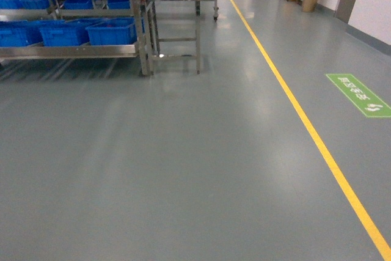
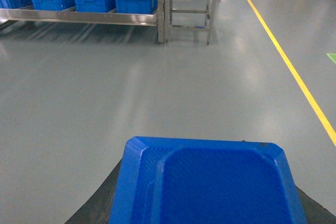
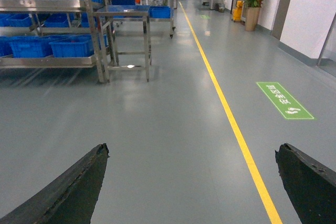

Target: Pick blue part to blue bin on bottom shelf

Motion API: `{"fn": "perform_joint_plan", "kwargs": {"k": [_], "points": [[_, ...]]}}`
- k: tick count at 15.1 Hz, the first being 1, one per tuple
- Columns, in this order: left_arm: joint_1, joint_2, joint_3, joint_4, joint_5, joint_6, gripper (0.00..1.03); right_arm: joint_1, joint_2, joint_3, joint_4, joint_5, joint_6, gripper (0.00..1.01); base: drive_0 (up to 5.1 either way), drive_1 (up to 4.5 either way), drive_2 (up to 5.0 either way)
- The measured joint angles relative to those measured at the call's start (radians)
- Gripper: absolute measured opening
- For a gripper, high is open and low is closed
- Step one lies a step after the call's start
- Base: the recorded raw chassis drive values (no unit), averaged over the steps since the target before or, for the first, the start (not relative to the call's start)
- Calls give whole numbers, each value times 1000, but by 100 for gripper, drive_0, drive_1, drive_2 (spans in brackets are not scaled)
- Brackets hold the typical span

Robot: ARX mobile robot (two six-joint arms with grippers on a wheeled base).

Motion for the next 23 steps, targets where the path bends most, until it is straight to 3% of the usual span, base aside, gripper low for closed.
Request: {"fn": "perform_joint_plan", "kwargs": {"k": [23], "points": [[0, 0, 0, 2, 0, 0, 43, 0, 0, 0, 4, 0, 0, 98, -3, 406, -412]]}}
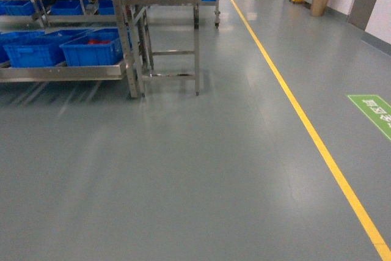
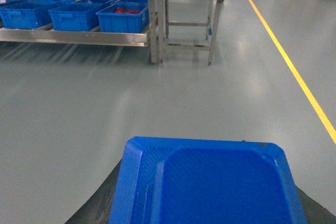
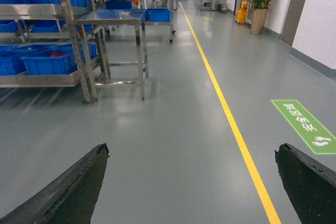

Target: Pick blue part to blue bin on bottom shelf

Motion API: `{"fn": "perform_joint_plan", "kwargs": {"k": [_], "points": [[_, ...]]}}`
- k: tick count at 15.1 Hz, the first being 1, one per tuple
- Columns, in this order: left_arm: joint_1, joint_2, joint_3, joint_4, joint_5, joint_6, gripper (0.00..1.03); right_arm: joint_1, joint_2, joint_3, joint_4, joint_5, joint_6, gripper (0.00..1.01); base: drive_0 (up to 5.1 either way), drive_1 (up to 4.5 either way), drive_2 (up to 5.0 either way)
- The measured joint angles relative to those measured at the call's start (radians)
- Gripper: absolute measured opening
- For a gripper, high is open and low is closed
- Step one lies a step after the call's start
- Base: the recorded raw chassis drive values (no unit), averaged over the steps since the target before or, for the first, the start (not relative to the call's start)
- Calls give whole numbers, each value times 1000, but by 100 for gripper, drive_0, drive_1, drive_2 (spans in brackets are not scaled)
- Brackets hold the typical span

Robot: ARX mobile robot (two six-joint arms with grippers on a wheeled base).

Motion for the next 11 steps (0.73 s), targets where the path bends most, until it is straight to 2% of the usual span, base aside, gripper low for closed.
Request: {"fn": "perform_joint_plan", "kwargs": {"k": [11], "points": [[0, 1, 0, -2, 0, 0, 43, 0, 0, 0, -4, 0, 0, 98, 1, 413, -411]]}}
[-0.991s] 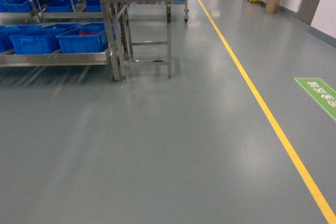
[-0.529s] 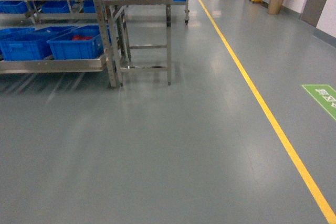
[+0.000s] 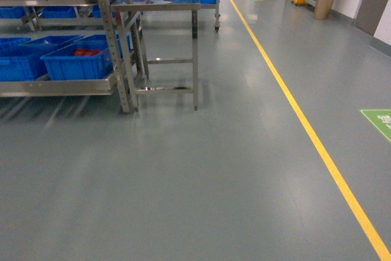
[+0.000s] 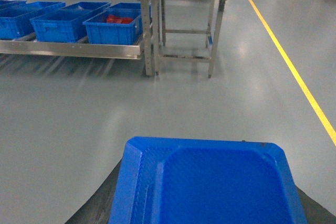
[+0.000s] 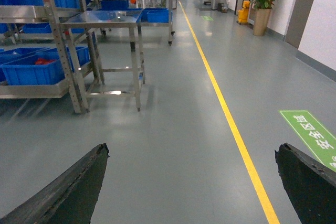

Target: Pick blue part to blue bin on bottom shelf

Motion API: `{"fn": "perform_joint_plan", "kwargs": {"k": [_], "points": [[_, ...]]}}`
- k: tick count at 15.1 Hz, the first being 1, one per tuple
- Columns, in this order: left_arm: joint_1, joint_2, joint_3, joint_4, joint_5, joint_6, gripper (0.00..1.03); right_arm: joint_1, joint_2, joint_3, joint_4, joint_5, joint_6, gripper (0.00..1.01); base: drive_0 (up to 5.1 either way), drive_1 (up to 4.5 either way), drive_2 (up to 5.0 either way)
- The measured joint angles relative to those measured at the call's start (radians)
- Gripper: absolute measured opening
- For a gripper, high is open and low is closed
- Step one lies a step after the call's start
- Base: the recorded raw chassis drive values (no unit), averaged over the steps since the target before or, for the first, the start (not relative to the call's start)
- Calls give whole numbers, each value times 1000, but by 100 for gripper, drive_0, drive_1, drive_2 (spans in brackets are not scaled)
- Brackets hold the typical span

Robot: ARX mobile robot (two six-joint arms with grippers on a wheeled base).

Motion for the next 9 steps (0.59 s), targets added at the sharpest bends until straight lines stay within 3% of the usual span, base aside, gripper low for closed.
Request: {"fn": "perform_joint_plan", "kwargs": {"k": [9], "points": [[0, 0, 0, -2, 0, 0, 43, 0, 0, 0, 0, 0, 0, 98, -1, 411, -413]]}}
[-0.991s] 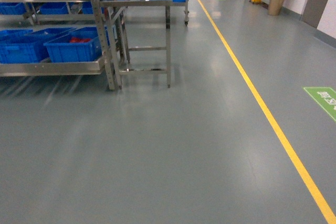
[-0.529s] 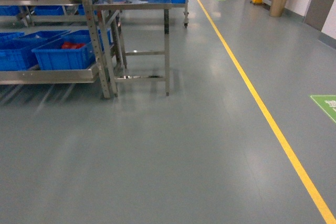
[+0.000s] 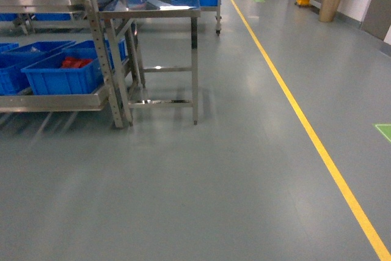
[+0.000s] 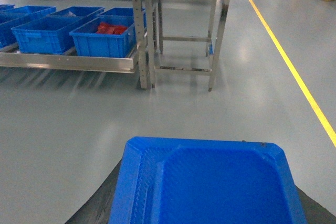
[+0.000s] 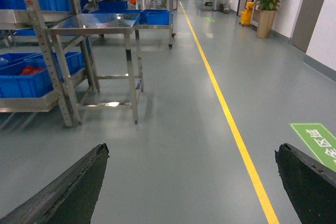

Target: Pick blue part to blue bin on bottom shelf

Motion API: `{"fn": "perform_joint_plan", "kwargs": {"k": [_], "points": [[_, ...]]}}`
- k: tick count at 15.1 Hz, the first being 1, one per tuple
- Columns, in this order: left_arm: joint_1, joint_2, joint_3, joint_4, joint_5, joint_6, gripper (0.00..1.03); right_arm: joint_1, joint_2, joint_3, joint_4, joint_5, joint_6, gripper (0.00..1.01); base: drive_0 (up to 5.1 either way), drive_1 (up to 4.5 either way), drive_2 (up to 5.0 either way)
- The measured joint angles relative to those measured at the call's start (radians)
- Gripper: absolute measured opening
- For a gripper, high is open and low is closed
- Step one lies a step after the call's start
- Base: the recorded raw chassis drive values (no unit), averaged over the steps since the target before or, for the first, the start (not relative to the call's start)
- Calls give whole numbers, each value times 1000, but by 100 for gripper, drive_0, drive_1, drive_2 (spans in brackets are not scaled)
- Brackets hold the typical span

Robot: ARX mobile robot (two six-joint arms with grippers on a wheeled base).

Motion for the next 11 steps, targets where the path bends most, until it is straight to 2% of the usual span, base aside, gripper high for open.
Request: {"fn": "perform_joint_plan", "kwargs": {"k": [11], "points": [[0, 0, 0, 2, 0, 0, 43, 0, 0, 0, -1, 0, 0, 98, -1, 411, -413]]}}
